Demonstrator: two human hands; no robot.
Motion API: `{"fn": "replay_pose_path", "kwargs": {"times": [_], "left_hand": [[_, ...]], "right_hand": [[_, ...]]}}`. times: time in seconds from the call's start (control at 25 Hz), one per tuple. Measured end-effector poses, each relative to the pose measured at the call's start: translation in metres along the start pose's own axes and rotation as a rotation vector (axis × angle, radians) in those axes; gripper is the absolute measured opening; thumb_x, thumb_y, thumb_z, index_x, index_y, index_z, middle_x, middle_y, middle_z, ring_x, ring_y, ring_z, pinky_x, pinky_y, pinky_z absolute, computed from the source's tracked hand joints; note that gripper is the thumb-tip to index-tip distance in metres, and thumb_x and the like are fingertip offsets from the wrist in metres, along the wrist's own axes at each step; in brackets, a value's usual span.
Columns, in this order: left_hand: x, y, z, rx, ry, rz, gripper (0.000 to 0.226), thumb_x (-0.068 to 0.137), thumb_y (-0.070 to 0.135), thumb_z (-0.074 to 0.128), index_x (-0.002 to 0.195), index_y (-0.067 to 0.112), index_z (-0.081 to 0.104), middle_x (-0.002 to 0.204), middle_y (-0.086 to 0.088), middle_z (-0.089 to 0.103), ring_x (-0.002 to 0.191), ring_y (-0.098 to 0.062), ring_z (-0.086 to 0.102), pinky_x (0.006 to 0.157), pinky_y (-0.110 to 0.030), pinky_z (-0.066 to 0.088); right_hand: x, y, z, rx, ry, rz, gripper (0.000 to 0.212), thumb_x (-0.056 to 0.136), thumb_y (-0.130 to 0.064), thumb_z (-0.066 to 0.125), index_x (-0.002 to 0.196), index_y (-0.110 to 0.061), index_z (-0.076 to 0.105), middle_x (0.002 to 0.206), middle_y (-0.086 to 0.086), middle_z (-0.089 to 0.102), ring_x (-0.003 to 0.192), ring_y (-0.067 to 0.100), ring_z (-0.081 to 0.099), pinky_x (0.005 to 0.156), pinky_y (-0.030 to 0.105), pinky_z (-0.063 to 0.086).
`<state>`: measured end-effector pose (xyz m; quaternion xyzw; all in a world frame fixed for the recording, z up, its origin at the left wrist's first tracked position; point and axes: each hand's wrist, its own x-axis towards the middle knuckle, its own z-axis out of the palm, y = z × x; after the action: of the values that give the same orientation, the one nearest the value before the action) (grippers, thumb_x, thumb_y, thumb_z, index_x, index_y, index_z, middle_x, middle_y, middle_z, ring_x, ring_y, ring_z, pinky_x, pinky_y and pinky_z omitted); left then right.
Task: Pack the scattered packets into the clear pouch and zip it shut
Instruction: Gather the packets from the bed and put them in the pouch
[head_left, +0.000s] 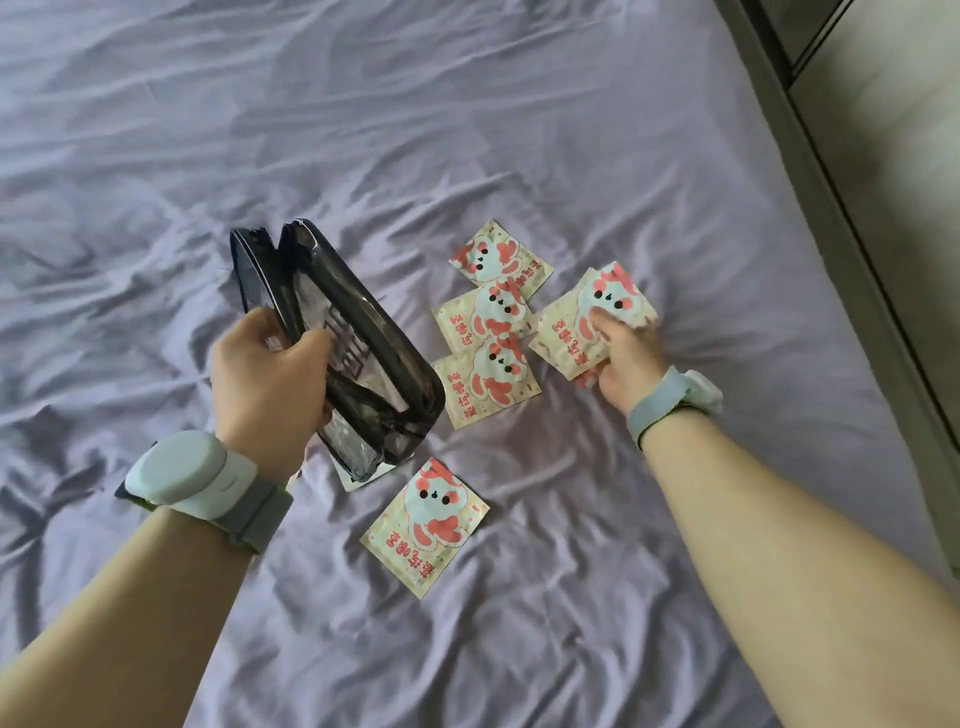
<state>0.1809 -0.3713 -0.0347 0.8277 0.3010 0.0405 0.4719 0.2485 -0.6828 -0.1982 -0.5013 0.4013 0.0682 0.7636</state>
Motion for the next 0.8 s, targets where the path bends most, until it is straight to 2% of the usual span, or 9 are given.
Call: {"fn": "replay_pose_path", "kwargs": {"times": [0.08,0.16,0.24,0.36,0.48,0.52,0.6,0.68,0.8], "left_hand": [[0.004,-0.001,-0.006,-0.022,0.01,-0.019,0.025,0.086,0.012,0.058,0.101,-0.006,0.063,0.071,-0.028,0.059,0.054,-0.032,0.059,0.04,-0.031,0.048],[0.006,-0.001,-0.009,-0.041,0.004,-0.03,0.024,0.087,0.011,0.058,0.1,-0.009,0.061,0.07,-0.029,0.058,0.053,-0.031,0.057,0.038,-0.028,0.046],[0.009,0.0,-0.013,-0.048,0.002,-0.034,0.021,0.089,0.01,0.058,0.097,-0.008,0.06,0.07,-0.03,0.058,0.052,-0.029,0.053,0.034,-0.024,0.041],[0.016,-0.004,-0.019,-0.065,0.006,-0.04,0.023,0.087,0.011,0.058,0.099,-0.008,0.06,0.071,-0.032,0.058,0.052,-0.03,0.054,0.036,-0.027,0.042],[0.021,-0.013,-0.025,-0.081,0.002,-0.058,0.029,0.085,0.014,0.056,0.104,-0.008,0.06,0.072,-0.022,0.058,0.054,-0.031,0.054,0.038,-0.03,0.045],[0.021,-0.016,-0.027,-0.083,0.0,-0.062,0.028,0.085,0.014,0.057,0.103,-0.008,0.059,0.072,-0.028,0.06,0.053,-0.031,0.054,0.038,-0.03,0.045],[0.02,-0.019,-0.029,-0.089,0.006,-0.068,0.022,0.086,0.015,0.059,0.097,-0.004,0.06,0.079,-0.042,0.063,0.051,-0.031,0.055,0.038,-0.029,0.046],[0.018,-0.02,-0.031,-0.096,0.015,-0.076,0.015,0.087,0.015,0.06,0.093,0.001,0.063,0.085,-0.043,0.065,0.052,-0.031,0.054,0.036,-0.026,0.044],[0.017,-0.021,-0.037,-0.095,0.012,-0.076,0.007,0.09,0.012,0.059,0.086,0.012,0.066,0.087,-0.041,0.068,0.053,-0.03,0.053,0.035,-0.024,0.043]], "right_hand": [[-0.013,0.008,0.021,-0.038,-0.257,0.064,0.044,0.079,-0.01,0.084,0.121,-0.003,0.072,0.122,0.023,0.074,0.11,0.041,0.073,0.087,0.057,0.061],[-0.03,0.027,0.051,-0.355,-0.284,0.13,0.053,0.079,-0.018,0.087,0.125,-0.001,0.069,0.125,0.019,0.073,0.113,0.038,0.071,0.101,0.058,0.055],[-0.042,0.037,0.074,-0.731,-0.259,0.11,0.065,0.077,-0.032,0.085,0.128,0.0,0.063,0.128,0.008,0.069,0.117,0.032,0.068,0.105,0.047,0.052],[-0.04,0.035,0.086,-0.947,-0.241,0.145,0.052,0.086,-0.02,0.078,0.13,0.001,0.059,0.132,0.012,0.067,0.116,0.033,0.068,0.102,0.043,0.055],[-0.035,0.018,0.08,-0.643,-0.285,0.191,0.019,0.089,0.008,0.07,0.105,-0.002,0.067,0.105,0.016,0.076,0.075,0.019,0.079,0.069,0.036,0.065],[-0.036,0.008,0.078,-0.491,-0.308,0.181,0.018,0.089,0.012,0.067,0.098,-0.004,0.068,0.093,0.013,0.078,0.065,0.017,0.077,0.063,0.035,0.065],[-0.033,-0.01,0.079,-0.319,-0.3,0.105,0.02,0.087,0.015,0.067,0.094,-0.004,0.07,0.078,0.008,0.08,0.066,0.021,0.078,0.065,0.04,0.066],[-0.025,-0.018,0.088,-0.462,-0.3,-0.019,0.02,0.084,0.01,0.074,0.096,-0.004,0.072,0.082,0.006,0.08,0.079,0.025,0.078,0.078,0.045,0.065],[-0.004,-0.02,0.113,-1.127,-0.363,-0.2,0.038,0.075,-0.024,0.087,0.106,-0.01,0.068,0.094,0.001,0.075,0.087,0.02,0.073,0.087,0.035,0.059]]}}
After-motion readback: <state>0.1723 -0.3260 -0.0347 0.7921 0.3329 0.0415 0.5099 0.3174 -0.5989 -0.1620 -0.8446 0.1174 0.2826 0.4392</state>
